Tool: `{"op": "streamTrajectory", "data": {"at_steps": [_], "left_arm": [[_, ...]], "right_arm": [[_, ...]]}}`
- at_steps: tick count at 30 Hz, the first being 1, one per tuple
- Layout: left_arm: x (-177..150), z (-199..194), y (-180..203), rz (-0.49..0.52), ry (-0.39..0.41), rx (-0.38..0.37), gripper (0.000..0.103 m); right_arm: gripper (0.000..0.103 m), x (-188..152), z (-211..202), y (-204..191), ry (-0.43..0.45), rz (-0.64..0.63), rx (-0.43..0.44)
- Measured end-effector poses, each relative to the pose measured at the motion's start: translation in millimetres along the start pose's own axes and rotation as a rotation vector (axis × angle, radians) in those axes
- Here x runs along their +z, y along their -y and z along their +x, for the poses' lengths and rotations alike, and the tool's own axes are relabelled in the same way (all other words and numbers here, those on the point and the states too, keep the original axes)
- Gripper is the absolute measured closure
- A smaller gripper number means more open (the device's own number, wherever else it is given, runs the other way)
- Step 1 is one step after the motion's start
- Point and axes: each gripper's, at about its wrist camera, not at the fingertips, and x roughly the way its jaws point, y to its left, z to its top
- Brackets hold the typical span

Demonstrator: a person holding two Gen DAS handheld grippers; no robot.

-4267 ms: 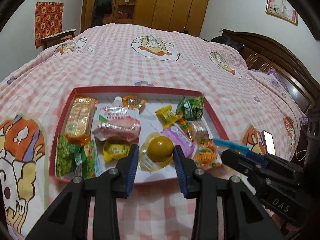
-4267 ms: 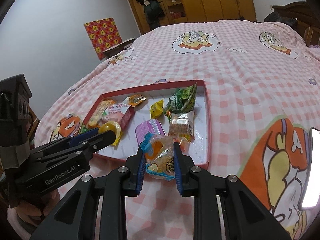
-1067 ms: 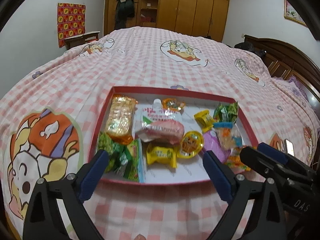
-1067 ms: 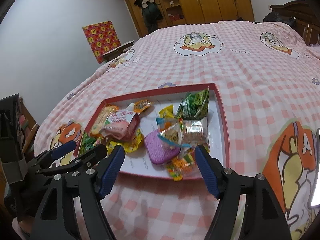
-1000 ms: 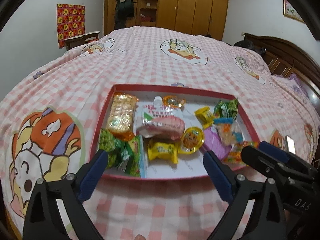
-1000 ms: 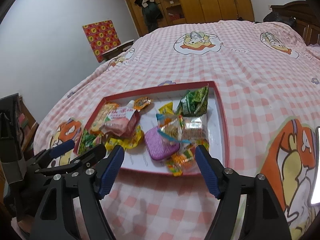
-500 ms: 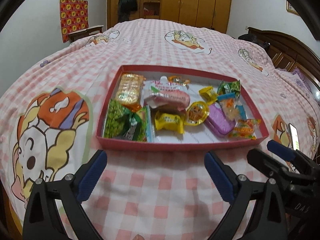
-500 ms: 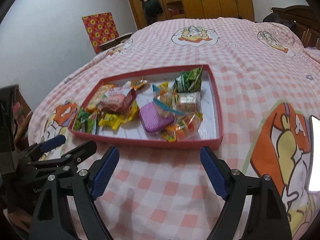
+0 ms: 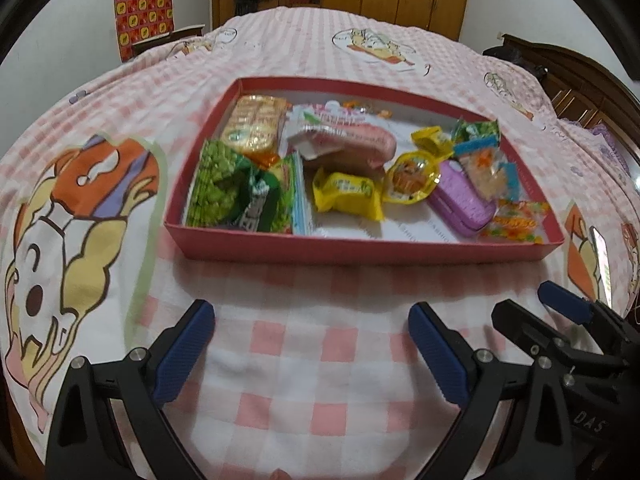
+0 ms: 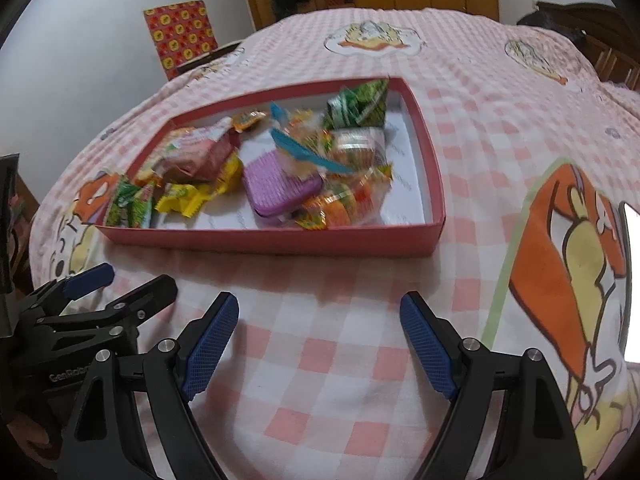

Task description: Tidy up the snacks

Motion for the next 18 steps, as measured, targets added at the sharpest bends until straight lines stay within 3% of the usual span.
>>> {"op": "streamTrajectory", "data": {"at_steps": [18], "left_arm": [[-6.8,9.8,-0.7,0.011,0.006,0.034,0.003]], "right_arm": [[0.017,-8.0,4.0,-7.7,0.027,-0.045,-0.048]]}}
